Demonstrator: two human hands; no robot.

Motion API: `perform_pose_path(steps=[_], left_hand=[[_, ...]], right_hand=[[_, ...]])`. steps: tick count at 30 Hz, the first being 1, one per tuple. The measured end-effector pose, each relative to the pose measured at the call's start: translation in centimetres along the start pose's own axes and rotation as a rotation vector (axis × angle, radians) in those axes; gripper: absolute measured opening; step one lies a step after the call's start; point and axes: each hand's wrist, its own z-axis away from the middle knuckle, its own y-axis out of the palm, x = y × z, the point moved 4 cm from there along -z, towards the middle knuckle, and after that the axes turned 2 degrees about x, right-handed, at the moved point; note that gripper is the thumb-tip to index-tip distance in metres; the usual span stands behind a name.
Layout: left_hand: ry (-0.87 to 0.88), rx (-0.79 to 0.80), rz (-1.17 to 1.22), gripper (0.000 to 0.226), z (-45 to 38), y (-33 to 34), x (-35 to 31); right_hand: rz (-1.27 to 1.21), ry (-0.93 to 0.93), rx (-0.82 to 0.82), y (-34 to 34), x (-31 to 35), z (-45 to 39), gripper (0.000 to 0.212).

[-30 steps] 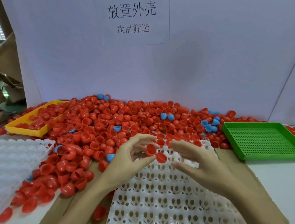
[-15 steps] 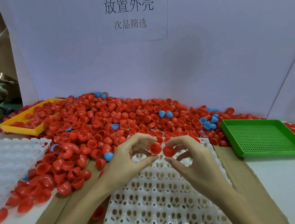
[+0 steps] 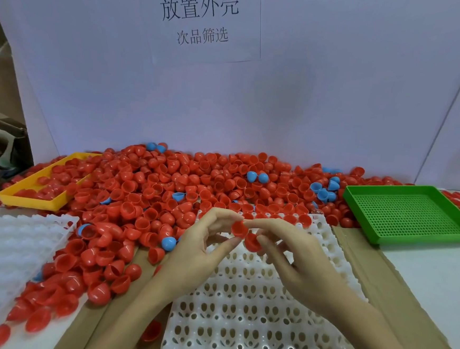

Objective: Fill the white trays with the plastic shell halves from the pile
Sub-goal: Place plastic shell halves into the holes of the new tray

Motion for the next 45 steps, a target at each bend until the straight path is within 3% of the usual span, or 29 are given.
perform_pose_path(steps=[6,18,21,25,31,45], left_hand=[[0.017,0.150,-0.055,0.046,0.4,1.1,-0.2],[0.016,0.042,-0.167,0.034,0.3,0.5,0.1],[0.017,0.026,-0.393,0.033,0.3,0.2,0.7],[-0.009,0.161,-0.668,0.038,0.5,0.3,1.7],[-0.026,0.219,-0.722,0.040,0.4,0.5,2.1],[-0.008,0.215,-0.723,0.040,0.5,0.4,2.3]], right_hand=[[0.065,-0.033,0.012,0.6,-0.5,0.1,0.025],[0.308,-0.063,0.048,0.0,0.0,0.2,0.024],[0.325,0.011,-0.033,-1.8,-1.2,-0.3,0.022],[0.395,0.209,-0.164,-5.4,-5.7,-0.9,0.027],[0.450,0.371,-0.261,-7.9,-10.7,-1.0,0.021],[0.450,0.412,-0.205,-7.1,-11.8,-0.8,0.024]])
